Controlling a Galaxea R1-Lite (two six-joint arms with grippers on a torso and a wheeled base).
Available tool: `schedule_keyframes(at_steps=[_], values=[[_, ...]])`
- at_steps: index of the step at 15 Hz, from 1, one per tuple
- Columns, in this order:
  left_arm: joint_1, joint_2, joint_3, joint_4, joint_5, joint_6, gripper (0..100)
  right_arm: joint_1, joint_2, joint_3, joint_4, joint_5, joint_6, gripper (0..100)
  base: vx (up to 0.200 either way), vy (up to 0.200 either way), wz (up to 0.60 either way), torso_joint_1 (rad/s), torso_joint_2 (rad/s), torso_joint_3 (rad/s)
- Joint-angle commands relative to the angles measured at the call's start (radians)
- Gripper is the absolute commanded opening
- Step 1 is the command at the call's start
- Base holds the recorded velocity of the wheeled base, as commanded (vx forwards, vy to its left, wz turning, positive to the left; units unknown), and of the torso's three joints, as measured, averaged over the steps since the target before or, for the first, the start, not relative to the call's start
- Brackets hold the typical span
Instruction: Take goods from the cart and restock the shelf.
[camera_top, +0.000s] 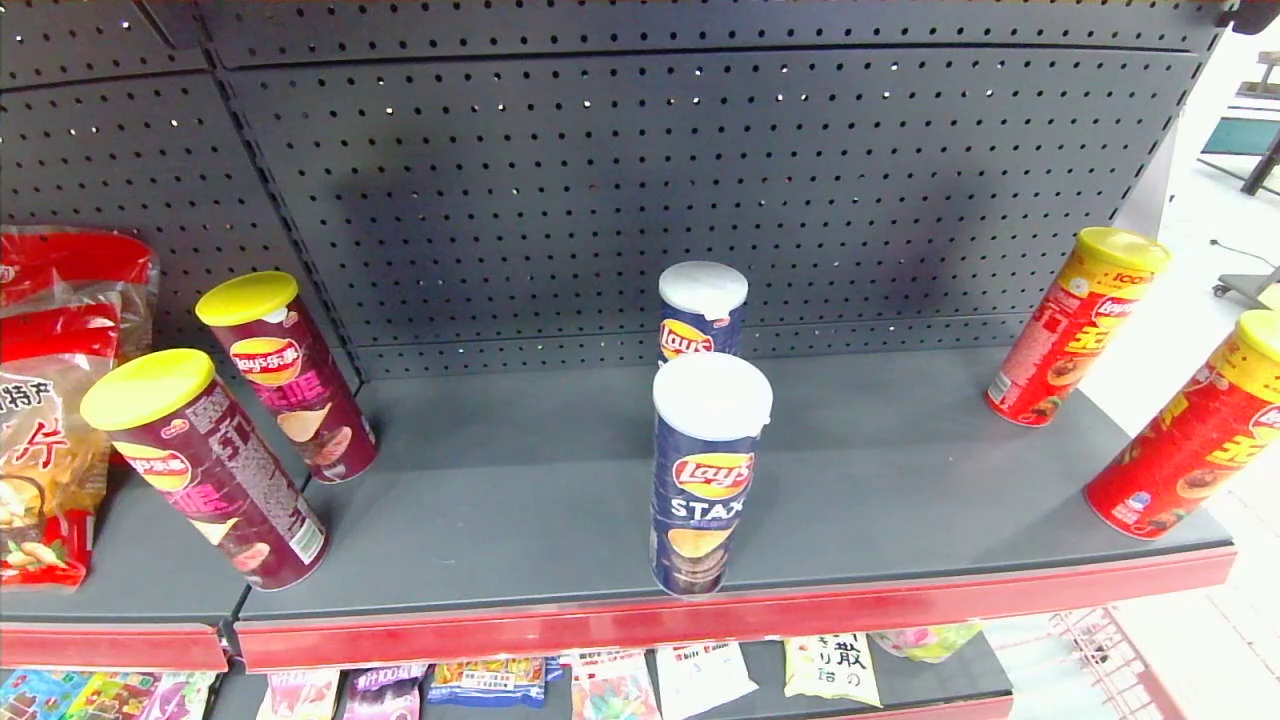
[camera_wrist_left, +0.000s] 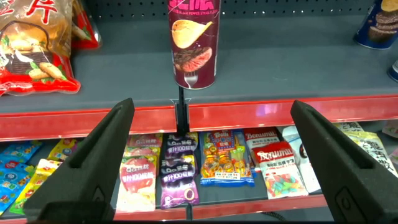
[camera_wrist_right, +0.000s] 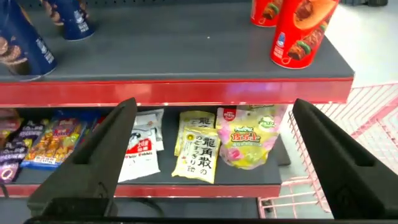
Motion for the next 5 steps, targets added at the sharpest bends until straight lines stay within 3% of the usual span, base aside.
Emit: schedule_keyframes(at_steps=[1, 5], values=[[0.0, 0.001, 0.0, 0.0, 0.0, 0.0, 100, 0.0, 0.002, 0.0, 0.0, -0.001, 0.002, 100, 0.0, 0.0, 0.0, 0.0, 0.0, 0.0], [0.0, 0.001, 0.0, 0.0, 0.0, 0.0, 100, 0.0, 0.002, 0.0, 0.0, -0.001, -0.017, 100, 0.0, 0.0, 0.0, 0.0, 0.0, 0.0]])
